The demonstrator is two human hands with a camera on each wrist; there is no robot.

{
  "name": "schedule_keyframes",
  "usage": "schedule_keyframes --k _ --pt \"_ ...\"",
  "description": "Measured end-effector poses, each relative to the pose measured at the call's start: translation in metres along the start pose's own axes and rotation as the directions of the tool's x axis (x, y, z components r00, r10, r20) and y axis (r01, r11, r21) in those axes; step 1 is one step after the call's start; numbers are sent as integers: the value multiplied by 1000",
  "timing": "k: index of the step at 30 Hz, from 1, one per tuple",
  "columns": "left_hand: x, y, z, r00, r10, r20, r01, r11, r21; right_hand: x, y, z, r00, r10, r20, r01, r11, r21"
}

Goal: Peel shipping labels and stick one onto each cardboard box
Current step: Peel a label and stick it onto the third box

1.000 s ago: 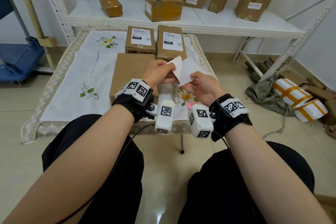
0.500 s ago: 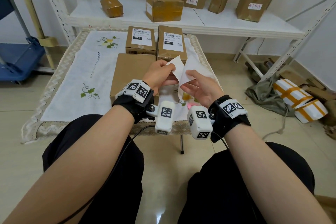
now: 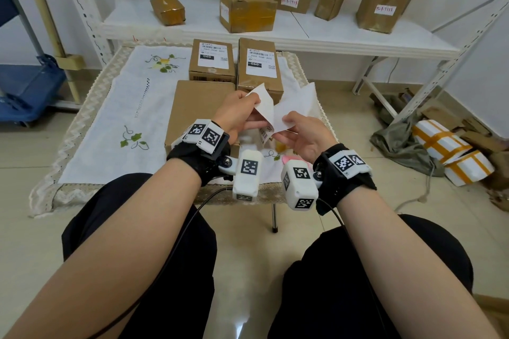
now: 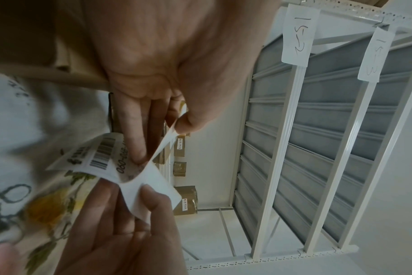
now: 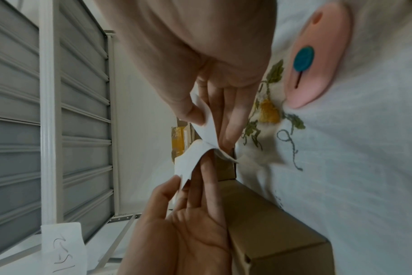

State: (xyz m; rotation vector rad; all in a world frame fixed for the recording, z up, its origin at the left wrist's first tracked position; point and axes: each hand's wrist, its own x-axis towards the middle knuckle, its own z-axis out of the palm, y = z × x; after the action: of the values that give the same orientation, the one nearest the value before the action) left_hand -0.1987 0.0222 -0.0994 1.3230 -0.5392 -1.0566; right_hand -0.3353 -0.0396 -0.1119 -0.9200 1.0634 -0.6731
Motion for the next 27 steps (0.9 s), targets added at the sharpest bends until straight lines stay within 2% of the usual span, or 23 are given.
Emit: schedule_keyframes --k 14,27 --pt "-9 7 -2 996 -72 53 74 997 -23 2 -2 -4 997 59 -39 -58 998 34" --pt "-12 11 -11 995 -47 -82 36 990 -136 6 -4 -13 995 86 -53 -79 988 135"
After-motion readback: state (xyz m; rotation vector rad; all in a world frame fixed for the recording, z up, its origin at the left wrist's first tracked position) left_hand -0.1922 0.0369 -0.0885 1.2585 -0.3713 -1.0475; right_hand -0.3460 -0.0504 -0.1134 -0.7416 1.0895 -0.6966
